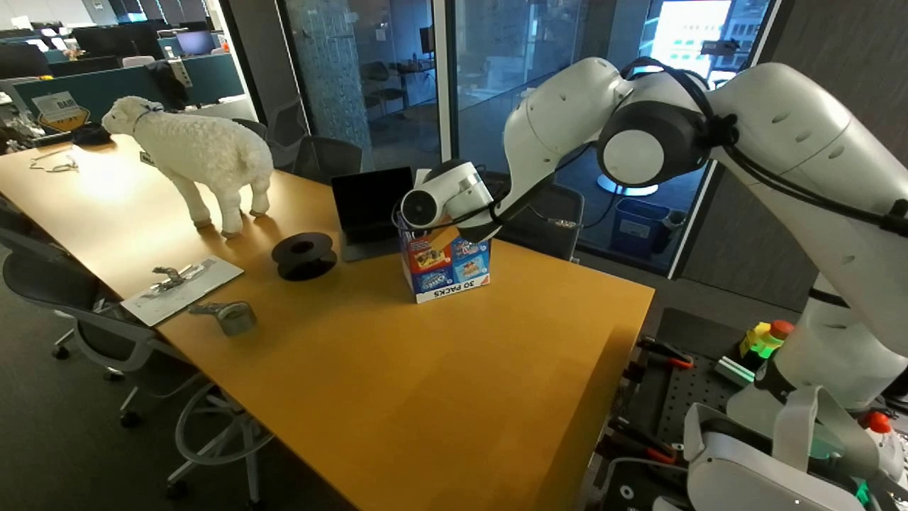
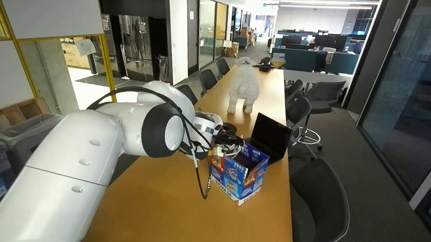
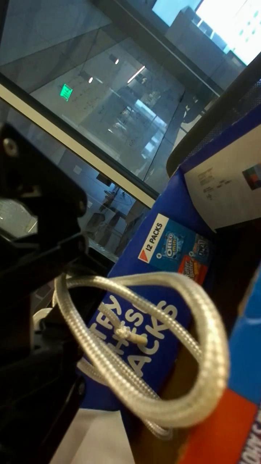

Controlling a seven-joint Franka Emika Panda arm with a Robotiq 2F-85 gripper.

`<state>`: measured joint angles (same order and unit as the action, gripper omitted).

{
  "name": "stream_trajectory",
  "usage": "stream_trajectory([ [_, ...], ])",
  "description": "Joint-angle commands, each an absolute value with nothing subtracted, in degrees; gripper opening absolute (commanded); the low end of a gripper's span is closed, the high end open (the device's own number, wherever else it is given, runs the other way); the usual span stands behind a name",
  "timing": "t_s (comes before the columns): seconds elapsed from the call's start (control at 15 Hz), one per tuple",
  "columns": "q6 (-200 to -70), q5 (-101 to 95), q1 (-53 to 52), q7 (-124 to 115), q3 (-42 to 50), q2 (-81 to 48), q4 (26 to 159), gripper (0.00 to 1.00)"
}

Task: Place the two white ropes inside the blue box

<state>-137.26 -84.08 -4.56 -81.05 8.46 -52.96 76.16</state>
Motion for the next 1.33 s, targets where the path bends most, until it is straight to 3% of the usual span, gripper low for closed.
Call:
stream_trajectory([
  [0.0,-138.7,-83.3,-2.2,-76.6,6.3,-55.2,72.6,0.06],
  [0.2,-138.4,-82.9,-1.7,-74.4,5.7,-55.7,72.3,0.07],
  [0.27,-138.2,-82.4,-1.6,-73.4,5.4,-55.6,72.4,0.37],
  [0.4,-138.0,-81.7,-1.6,-71.8,5.0,-55.5,72.4,0.45],
  [0.87,-137.6,-72.8,-2.3,-60.7,2.0,-52.2,74.7,0.99],
  [1.27,-131.7,-66.8,-5.6,-54.4,3.1,-43.3,77.7,1.0],
])
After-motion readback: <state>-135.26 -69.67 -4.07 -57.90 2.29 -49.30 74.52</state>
